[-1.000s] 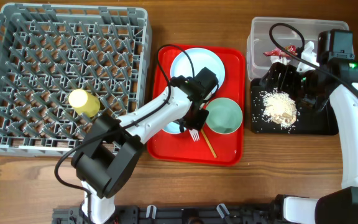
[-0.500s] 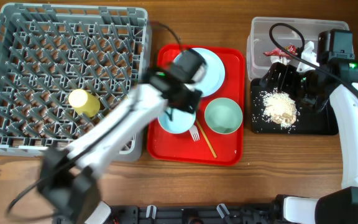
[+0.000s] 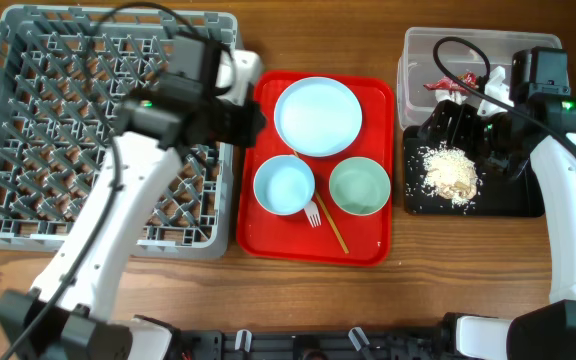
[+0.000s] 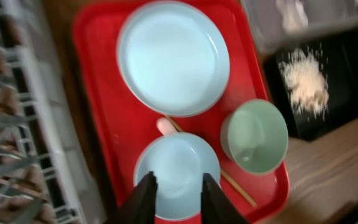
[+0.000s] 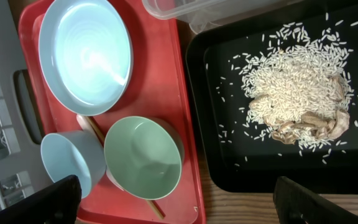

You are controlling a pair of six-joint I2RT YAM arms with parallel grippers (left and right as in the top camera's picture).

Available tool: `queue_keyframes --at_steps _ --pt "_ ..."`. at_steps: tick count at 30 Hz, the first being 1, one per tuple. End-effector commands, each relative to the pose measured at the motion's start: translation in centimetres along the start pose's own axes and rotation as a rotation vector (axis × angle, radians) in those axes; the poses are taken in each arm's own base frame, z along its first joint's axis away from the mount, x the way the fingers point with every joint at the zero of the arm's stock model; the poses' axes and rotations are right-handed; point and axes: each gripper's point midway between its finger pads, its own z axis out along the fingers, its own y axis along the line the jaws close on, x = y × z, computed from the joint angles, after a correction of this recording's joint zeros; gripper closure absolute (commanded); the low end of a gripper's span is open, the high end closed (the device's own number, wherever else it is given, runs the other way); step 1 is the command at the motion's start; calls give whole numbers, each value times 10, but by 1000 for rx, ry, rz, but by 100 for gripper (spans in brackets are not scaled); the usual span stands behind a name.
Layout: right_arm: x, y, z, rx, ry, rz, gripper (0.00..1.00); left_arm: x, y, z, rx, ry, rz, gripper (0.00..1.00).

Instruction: Sort waste into correct bins and load items into the dishwasher rack

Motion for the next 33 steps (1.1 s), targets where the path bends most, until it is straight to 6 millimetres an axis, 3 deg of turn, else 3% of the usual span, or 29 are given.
queue_keyframes --at_steps 1,6,12,33 --pt "-6 7 -11 -23 -34 -5 0 23 -22 33 -24 120 24 74" --pt "-6 7 -11 -23 -34 -5 0 55 -52 74 -12 258 72 72" --pt "-6 7 -11 -23 -34 -5 0 98 -53 126 -135 417 92 69" --pt "-5 7 -11 -24 -33 -2 0 140 -37 171 -212 528 96 69"
